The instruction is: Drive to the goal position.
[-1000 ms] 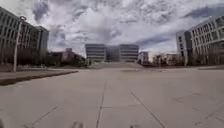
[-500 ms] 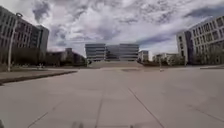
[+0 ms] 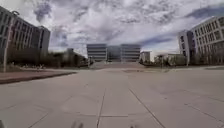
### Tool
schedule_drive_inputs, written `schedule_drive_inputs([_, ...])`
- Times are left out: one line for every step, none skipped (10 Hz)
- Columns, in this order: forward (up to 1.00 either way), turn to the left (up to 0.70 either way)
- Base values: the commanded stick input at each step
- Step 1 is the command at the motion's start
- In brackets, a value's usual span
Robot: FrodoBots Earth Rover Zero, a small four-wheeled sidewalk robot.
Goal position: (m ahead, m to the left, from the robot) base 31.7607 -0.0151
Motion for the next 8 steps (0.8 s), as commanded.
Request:
schedule_drive_inputs([1.0, 0.0])
schedule_drive_inputs([1.0, 0.0])
schedule_drive_inputs([1.0, 0.0])
schedule_drive_inputs([1.0, 0.0])
schedule_drive_inputs([1.0, 0.0])
schedule_drive_inputs([1.0, 0.0])
schedule_drive_inputs([1.0, 0.0])
schedule_drive_inputs([1.0, 0.0])
